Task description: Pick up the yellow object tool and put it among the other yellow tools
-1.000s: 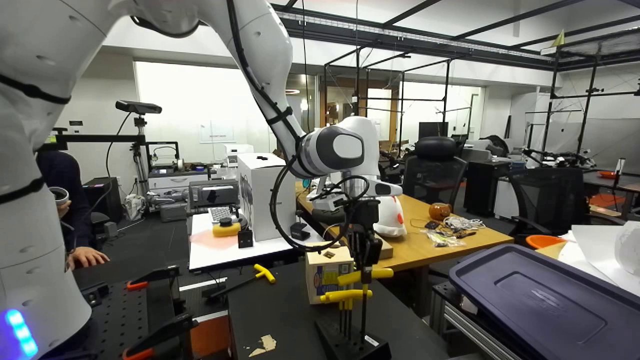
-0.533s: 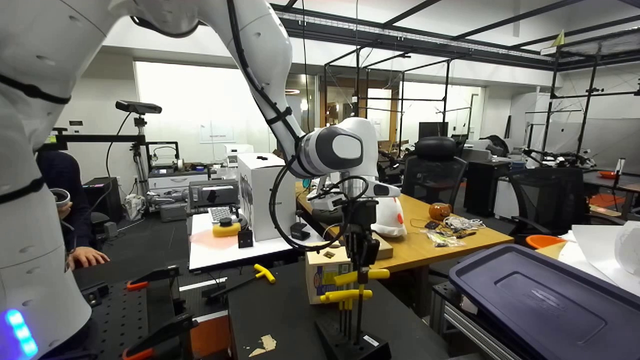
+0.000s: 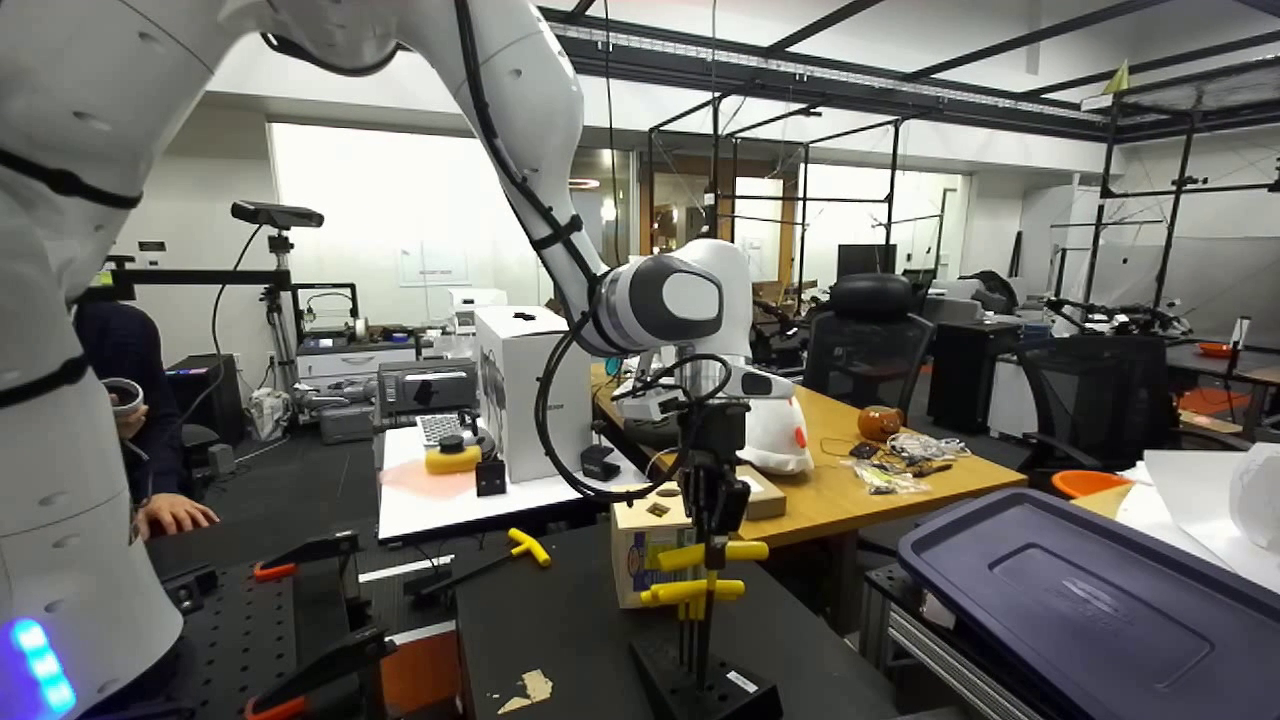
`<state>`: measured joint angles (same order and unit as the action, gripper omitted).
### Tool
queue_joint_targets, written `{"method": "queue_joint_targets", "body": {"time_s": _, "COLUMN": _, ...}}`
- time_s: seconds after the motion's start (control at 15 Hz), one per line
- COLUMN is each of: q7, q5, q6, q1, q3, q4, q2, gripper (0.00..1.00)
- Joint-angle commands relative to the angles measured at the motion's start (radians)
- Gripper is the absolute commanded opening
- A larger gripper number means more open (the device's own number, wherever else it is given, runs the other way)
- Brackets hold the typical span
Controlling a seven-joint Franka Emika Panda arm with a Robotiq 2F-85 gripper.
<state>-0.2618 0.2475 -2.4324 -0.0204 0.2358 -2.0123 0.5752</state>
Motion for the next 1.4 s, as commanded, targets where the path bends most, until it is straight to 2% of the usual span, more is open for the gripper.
{"method": "queue_joint_targets", "body": {"time_s": 0.0, "q7": 0.023, "q5": -0.023, "q6": 0.045, "q1": -0.012, "q3": -0.018, "q4": 0.010, "q2": -0.012, "gripper": 0.06}}
{"method": "queue_joint_targets", "body": {"time_s": 0.53, "q7": -0.021, "q5": -0.010, "q6": 0.016, "q1": -0.004, "q3": 0.003, "q4": 0.042, "q2": 0.025, "gripper": 0.06}}
{"method": "queue_joint_targets", "body": {"time_s": 1.33, "q7": 0.003, "q5": -0.059, "q6": 0.039, "q1": -0.025, "q3": -0.012, "q4": 0.067, "q2": 0.021, "gripper": 0.06}}
